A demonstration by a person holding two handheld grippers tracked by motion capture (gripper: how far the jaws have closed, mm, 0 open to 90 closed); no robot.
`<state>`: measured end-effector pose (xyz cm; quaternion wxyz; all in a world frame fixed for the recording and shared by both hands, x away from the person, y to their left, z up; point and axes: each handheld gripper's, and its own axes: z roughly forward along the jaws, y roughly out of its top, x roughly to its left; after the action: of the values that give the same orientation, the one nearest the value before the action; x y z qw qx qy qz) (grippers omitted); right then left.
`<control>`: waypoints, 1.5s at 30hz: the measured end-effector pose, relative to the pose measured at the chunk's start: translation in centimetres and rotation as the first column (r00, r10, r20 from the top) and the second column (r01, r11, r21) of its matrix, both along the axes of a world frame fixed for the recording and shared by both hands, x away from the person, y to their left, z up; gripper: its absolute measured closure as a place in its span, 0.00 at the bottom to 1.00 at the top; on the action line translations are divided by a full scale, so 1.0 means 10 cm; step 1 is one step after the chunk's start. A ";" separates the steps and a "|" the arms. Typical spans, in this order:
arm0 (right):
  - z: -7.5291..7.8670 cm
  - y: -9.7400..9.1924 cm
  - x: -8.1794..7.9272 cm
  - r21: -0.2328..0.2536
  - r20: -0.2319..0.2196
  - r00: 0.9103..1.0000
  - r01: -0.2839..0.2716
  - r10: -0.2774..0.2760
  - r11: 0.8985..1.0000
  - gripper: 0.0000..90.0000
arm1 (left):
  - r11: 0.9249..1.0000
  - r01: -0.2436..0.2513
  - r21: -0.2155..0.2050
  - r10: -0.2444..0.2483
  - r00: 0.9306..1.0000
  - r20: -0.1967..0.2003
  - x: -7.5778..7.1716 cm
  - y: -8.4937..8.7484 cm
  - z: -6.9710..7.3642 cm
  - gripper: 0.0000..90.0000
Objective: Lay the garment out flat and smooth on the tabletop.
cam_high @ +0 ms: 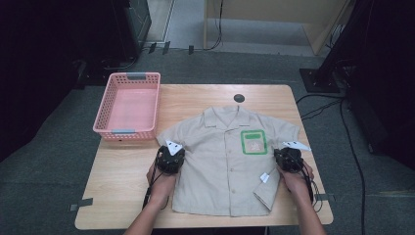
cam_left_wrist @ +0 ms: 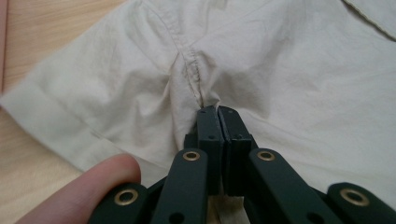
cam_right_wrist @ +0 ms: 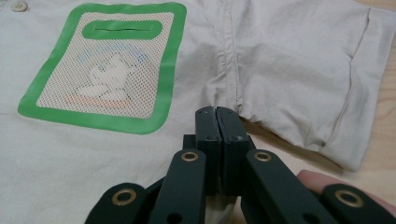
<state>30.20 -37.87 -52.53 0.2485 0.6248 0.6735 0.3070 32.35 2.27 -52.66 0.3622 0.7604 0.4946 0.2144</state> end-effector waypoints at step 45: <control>0.33 0.30 -0.20 0.050 0.054 0.997 -0.066 0.063 0.997 0.61 | 0.995 -0.100 0.002 0.100 0.995 0.007 0.52 -0.08 0.00 0.87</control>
<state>28.18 -34.83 -49.21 0.2399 0.6005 0.6785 0.3485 37.58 1.45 -52.71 0.3519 0.7344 0.5305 0.2353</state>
